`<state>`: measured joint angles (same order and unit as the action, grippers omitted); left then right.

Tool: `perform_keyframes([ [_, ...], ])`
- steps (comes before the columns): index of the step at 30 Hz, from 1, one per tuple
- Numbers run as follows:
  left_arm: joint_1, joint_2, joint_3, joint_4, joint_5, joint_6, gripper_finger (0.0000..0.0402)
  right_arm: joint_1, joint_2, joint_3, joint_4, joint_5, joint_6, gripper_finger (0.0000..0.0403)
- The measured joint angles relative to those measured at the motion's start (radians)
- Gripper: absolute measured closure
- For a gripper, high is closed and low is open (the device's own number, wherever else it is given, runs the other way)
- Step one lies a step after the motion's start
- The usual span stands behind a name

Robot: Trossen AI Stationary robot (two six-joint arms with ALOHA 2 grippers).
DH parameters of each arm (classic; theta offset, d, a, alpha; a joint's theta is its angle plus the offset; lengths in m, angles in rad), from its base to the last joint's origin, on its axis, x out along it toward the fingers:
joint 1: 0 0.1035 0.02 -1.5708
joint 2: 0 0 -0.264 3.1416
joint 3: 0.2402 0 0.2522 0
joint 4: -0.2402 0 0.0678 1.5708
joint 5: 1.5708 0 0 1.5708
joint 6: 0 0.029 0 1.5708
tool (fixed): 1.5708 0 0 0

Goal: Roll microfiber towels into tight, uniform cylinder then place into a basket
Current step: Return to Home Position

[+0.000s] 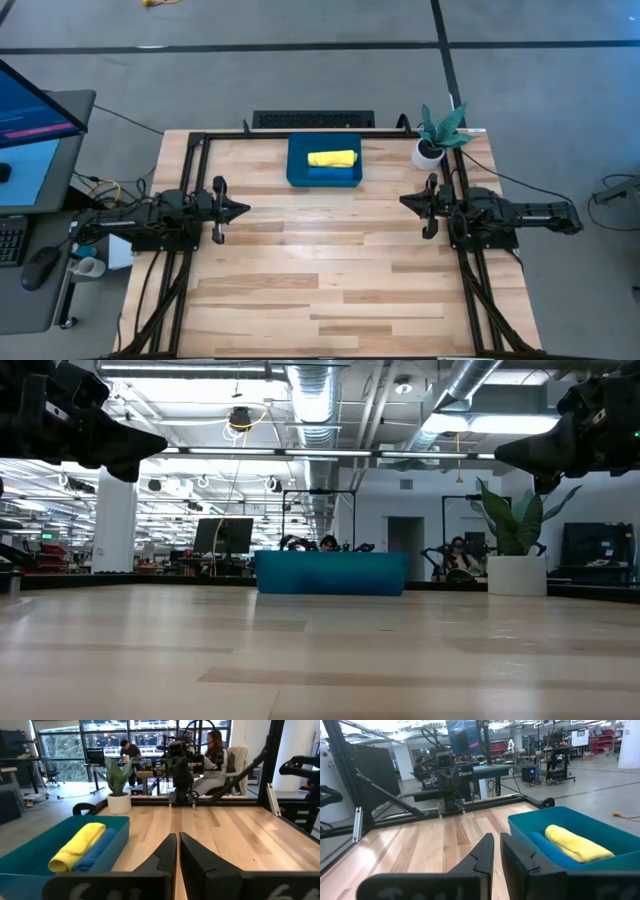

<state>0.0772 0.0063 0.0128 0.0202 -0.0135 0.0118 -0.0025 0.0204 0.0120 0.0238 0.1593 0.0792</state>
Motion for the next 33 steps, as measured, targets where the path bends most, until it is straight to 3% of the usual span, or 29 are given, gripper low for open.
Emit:
perform_keyframes([
  [33, 0.000, 0.000, 0.000, -0.004, -0.001, -0.015, 0.0392, 0.000, 0.000, 0.000, 0.000, 0.000, 0.000, 0.0349],
])
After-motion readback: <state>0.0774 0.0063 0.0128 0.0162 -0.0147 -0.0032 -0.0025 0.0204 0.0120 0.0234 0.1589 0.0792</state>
